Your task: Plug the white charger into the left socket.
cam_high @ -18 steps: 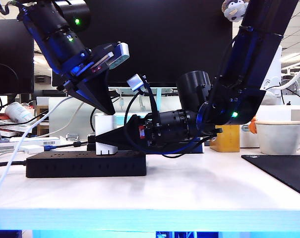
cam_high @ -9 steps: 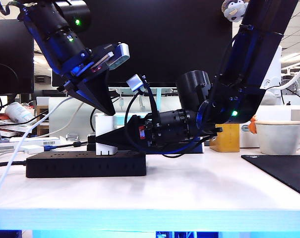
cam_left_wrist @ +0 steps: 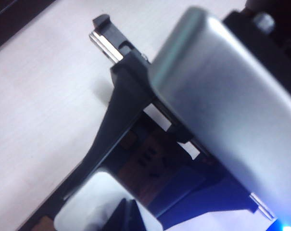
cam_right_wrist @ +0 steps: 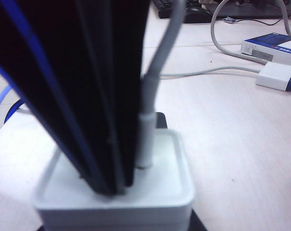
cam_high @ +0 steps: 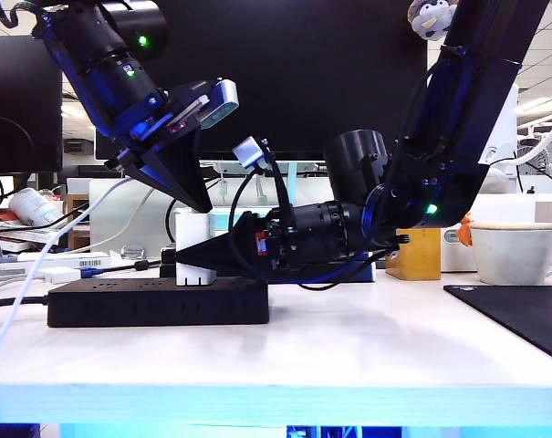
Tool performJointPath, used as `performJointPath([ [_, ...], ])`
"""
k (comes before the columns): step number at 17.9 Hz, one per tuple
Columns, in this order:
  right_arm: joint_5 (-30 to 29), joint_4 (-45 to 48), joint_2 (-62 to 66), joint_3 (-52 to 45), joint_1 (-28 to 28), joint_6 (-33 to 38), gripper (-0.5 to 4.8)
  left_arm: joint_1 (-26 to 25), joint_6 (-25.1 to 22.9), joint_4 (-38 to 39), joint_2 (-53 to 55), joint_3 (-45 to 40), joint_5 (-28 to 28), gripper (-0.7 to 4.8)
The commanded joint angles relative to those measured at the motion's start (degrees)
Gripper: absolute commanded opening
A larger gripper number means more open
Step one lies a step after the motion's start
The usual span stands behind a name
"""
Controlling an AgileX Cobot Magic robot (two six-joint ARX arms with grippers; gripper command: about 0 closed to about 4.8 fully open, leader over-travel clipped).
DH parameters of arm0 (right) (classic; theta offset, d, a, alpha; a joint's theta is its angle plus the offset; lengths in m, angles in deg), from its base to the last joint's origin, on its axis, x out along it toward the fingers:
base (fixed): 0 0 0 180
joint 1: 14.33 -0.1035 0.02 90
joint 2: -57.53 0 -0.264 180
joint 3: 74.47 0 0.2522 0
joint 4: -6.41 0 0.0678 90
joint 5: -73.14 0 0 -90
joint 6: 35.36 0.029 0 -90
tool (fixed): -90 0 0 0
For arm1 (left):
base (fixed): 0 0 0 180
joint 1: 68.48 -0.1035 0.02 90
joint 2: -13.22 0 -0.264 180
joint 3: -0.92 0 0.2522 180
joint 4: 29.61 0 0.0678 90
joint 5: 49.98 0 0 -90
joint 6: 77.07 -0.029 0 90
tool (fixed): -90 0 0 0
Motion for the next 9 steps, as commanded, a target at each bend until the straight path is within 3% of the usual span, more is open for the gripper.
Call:
performJointPath([
  [1,4.1,-2.4,0.9,-0.5,0.1,2.0,1.26,0.0,0.0,7.0,1.7,-1.6,4.3,-0.06],
  [5,4.1,-1.2,0.7,-0.4,0.1,2.8,1.08,0.0,0.0,7.1,1.8,-1.6,4.3,-0.06],
  [6,4.1,-0.9,0.7,-0.4,0.1,3.1,0.92,0.0,0.0,7.1,1.8,-1.6,4.3,-0.06],
  [7,4.1,-0.9,0.7,-0.4,0.1,2.9,-0.01,0.0,0.0,7.2,1.8,-1.6,4.3,-0.06],
  [9,4.3,-1.0,0.7,-0.4,0.1,1.7,-0.01,0.0,0.0,7.6,1.8,-1.6,4.3,-0.06],
])
